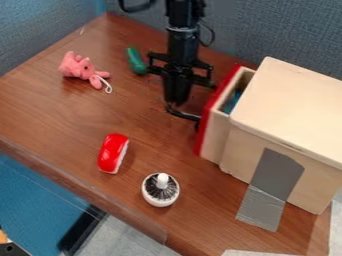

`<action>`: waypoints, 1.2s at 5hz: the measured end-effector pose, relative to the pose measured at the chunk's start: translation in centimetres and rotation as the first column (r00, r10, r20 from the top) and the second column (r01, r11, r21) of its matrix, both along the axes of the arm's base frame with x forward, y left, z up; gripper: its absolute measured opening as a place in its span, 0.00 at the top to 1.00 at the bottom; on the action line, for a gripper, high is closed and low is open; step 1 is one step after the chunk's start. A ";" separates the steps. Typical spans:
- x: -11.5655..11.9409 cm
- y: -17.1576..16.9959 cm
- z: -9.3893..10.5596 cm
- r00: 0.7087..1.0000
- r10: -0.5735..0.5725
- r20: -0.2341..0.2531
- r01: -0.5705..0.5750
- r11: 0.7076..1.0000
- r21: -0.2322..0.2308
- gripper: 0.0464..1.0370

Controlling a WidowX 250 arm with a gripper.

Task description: Closed the drawer

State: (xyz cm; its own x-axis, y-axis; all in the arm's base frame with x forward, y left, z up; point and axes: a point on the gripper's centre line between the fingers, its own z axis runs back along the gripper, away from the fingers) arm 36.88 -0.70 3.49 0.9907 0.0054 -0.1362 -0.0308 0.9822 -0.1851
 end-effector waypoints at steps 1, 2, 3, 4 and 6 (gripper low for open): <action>0.1 -1.2 0.0 1.000 -0.018 0.009 0.018 1.000 -0.019 0.92; 0.1 -1.7 0.0 1.000 -0.021 0.007 0.021 0.999 -0.028 0.92; 0.1 -2.0 0.1 1.000 -0.015 0.007 0.016 0.999 -0.048 0.92; -0.3 -2.1 -0.2 1.000 -0.017 -0.006 0.017 0.999 -0.052 0.87; -0.6 -0.2 2.3 0.995 0.084 0.054 -0.081 0.995 -0.055 0.34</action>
State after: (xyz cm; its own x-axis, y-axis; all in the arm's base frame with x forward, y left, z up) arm 36.26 -0.93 5.83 0.9932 0.0821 -0.0831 -0.0999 0.9656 -0.2399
